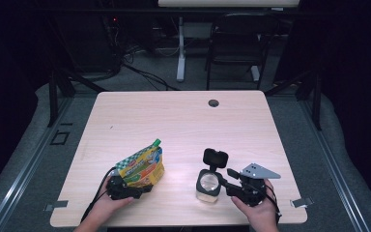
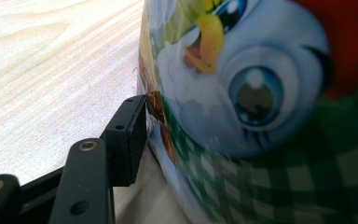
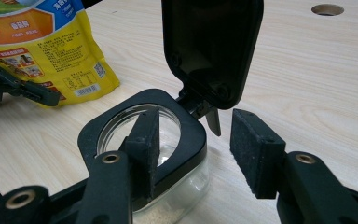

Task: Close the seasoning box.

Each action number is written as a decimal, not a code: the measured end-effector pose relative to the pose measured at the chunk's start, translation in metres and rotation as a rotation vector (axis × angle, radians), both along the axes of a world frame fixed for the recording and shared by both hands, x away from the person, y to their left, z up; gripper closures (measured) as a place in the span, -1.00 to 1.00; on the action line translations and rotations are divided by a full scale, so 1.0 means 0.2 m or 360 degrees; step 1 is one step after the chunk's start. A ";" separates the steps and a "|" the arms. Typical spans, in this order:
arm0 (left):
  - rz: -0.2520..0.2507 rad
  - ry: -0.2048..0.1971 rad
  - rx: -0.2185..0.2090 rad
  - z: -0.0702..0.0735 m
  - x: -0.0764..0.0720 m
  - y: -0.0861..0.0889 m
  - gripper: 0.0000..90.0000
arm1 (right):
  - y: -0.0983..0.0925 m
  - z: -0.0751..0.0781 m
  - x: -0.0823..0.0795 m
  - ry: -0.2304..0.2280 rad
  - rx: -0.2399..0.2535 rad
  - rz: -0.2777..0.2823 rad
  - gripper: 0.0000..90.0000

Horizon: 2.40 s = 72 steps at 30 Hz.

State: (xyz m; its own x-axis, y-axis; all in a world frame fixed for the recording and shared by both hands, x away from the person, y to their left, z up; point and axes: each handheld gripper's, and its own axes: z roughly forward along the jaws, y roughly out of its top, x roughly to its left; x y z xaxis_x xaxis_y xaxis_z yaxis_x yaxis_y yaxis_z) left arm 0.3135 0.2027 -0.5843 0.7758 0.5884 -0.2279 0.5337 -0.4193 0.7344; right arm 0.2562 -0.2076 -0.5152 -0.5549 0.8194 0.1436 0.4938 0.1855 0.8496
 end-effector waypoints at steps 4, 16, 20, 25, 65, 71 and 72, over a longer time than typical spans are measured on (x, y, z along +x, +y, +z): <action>0.0012 -0.0001 0.0004 0.00 0.00 0.00 -0.01 | 0.00 0.00 0.00 0.0001 0.0001 0.0001 0.17; 0.0034 -0.0028 -0.0019 0.00 -0.01 0.01 0.12 | 0.00 0.00 0.00 0.0007 0.0007 0.0008 0.17; 0.0026 -0.0022 -0.0031 0.00 -0.01 0.01 0.14 | 0.00 0.00 0.01 0.0005 0.0007 0.0006 0.17; 0.0026 -0.0024 -0.0029 0.00 -0.01 0.01 0.17 | 0.01 0.00 0.01 0.0007 0.0004 0.0010 0.17; 0.0041 -0.0174 0.0031 0.09 -0.03 0.02 0.30 | 0.01 0.00 0.00 -0.0011 -0.0001 0.0018 0.16; 0.0061 -0.0237 0.0044 0.13 -0.05 0.02 0.30 | 0.01 0.00 -0.01 -0.0067 -0.0012 0.0017 0.17; 0.0066 -0.0261 0.0062 0.14 -0.05 0.02 0.30 | 0.01 0.01 -0.01 -0.0084 -0.0018 0.0016 0.17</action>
State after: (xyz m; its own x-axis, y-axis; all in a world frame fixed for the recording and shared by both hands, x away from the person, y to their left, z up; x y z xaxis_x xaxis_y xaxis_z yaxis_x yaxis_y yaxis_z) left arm 0.3031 0.2058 -0.5570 0.7756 0.6265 -0.0766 0.4255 -0.4293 0.7967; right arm 0.2540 -0.2058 -0.5141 -0.5696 0.8152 0.1048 0.4462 0.1997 0.8724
